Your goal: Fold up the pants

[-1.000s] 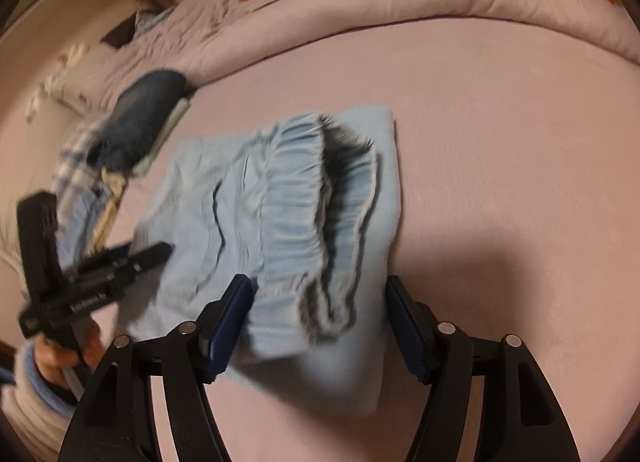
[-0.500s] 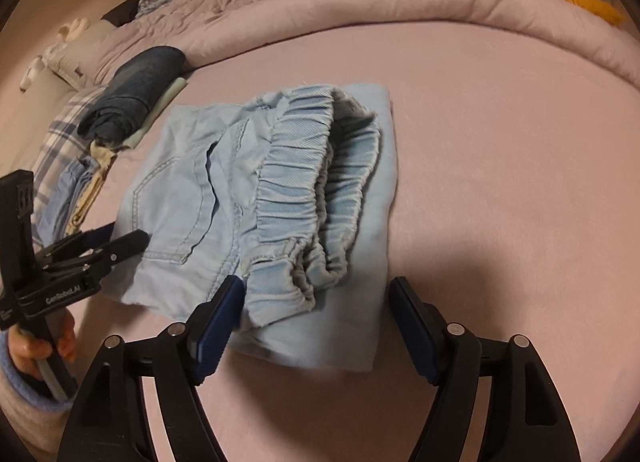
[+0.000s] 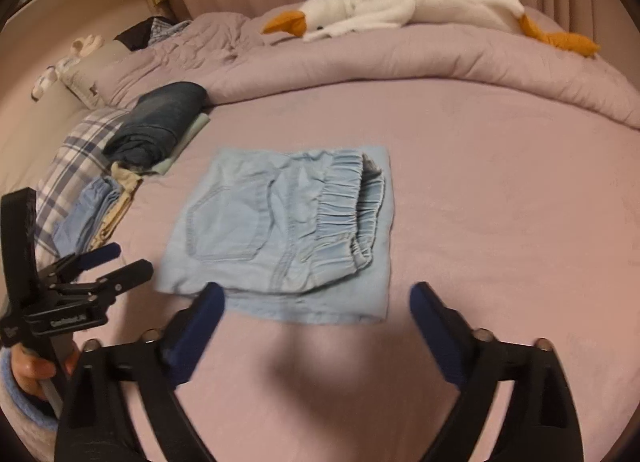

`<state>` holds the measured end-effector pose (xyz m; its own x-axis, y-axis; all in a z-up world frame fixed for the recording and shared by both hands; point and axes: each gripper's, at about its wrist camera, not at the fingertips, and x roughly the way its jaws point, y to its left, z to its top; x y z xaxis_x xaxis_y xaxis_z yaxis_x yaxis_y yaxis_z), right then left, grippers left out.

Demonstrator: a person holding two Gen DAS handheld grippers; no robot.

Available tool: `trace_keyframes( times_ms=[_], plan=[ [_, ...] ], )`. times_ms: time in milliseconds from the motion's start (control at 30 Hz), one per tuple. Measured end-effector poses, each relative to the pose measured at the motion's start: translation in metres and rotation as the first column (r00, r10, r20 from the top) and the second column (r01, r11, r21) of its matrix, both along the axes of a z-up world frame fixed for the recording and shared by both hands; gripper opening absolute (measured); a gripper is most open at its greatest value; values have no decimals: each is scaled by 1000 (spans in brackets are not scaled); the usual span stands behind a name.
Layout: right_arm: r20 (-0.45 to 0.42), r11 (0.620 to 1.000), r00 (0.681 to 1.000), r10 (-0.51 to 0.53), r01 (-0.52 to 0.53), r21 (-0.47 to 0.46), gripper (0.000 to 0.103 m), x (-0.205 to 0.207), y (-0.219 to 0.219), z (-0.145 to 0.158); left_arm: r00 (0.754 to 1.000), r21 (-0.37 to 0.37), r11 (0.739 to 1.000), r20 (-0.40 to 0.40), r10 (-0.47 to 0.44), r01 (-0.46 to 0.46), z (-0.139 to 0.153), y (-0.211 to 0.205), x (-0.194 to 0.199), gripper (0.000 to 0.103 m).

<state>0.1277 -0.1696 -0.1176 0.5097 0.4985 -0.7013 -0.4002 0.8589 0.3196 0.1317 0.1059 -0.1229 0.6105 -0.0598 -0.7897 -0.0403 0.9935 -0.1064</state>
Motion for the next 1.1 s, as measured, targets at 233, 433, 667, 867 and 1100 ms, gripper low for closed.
trace_keyframes(
  times_ms=[233,433,667,867,1100],
  plan=[
    [25,1000,1000,13,-13,-22,102,-24,0,20,999,16,1000,30,20,-21,37,-10,-36,102],
    [98,999,995,28,-23,-48,102,-54,0,47,997,33,998,52,54,-56,63,-16,-64,102],
    [175,999,984,41,-38,-24,102,-83,-1,75,992,69,993,99,84,-91,86,-21,-95,102],
    [196,999,980,46,-44,-14,102,-94,0,82,989,81,992,116,90,-100,96,-25,-107,102],
    [184,999,982,39,-36,-16,102,-99,3,79,989,98,990,118,91,-103,99,-32,-115,102]
  ],
)
